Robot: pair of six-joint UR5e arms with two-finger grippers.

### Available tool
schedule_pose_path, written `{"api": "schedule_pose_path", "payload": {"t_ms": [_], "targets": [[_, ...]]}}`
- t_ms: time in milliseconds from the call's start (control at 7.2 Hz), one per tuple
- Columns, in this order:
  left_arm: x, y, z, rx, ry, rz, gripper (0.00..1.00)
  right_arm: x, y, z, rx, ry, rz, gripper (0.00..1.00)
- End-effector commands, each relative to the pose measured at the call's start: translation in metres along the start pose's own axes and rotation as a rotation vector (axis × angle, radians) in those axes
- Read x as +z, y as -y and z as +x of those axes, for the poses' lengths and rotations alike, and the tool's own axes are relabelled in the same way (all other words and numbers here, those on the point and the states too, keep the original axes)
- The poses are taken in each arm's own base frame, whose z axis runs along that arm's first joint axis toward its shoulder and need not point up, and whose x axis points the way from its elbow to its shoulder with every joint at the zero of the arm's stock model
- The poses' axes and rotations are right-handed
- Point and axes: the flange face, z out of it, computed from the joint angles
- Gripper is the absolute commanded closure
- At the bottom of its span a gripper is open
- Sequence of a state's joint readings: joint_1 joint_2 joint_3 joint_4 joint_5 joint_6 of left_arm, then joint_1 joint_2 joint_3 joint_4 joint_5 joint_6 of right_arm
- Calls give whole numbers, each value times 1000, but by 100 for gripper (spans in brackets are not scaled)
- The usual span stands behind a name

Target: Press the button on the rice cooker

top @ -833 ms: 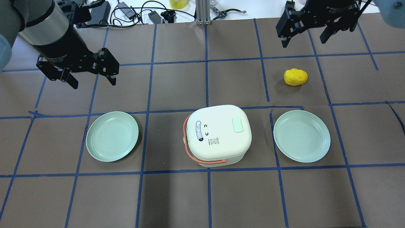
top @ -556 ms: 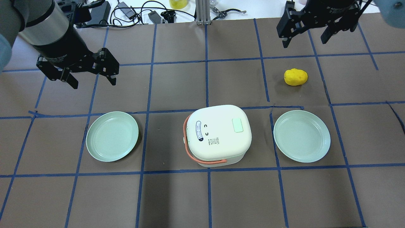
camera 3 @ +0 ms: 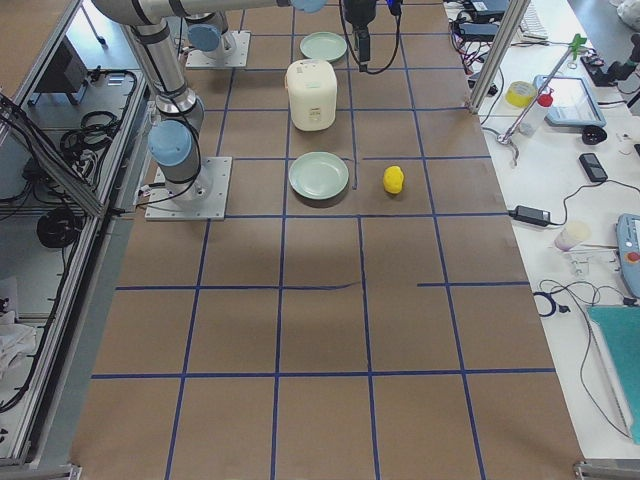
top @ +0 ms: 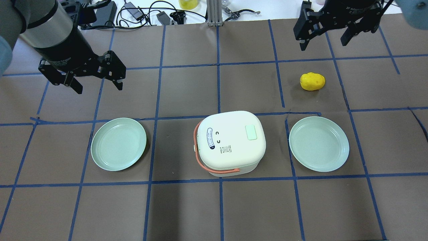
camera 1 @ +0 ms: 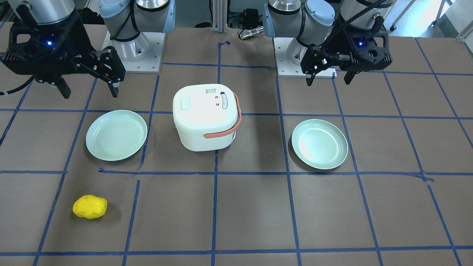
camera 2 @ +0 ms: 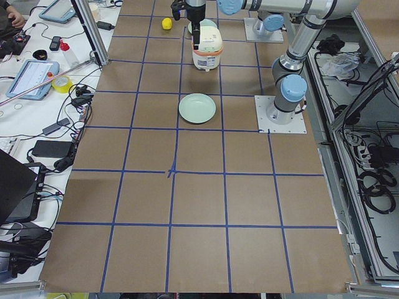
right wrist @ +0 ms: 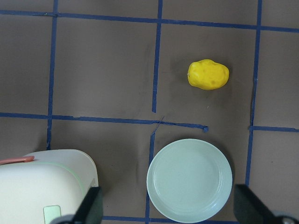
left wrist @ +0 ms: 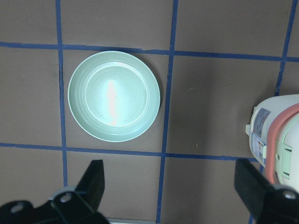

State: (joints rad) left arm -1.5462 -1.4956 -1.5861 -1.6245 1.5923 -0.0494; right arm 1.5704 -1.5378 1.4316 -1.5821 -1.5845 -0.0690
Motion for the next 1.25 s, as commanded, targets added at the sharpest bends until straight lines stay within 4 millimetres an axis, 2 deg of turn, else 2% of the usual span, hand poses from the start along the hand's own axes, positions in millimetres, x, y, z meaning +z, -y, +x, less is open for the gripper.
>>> {"api": "schedule_pose_path", "payload": {"t_ms": [0,278,417,556,694,972,1111], "targets": [[0,0,0,0,0,0,0,0,0,0,0,0,-1,0],[0,0,0,0,0,0,0,2,-2,-2,-2,1,-5,0],[0,0,0,0,0,0,0,4,-3,-4,-5,4,-10,26],[0,0,0,0,0,0,0,14,-7,-11,-16,19,-30,60],[-1,0,0,0,0,2,0,22,-18,-30,-49,23,-50,82],[0,0,0,0,0,0,0,56,-47,-86,89,4,-115,81],[0,0,0,-1,0,0,0,73,-63,-110,74,-2,-146,84]]}}
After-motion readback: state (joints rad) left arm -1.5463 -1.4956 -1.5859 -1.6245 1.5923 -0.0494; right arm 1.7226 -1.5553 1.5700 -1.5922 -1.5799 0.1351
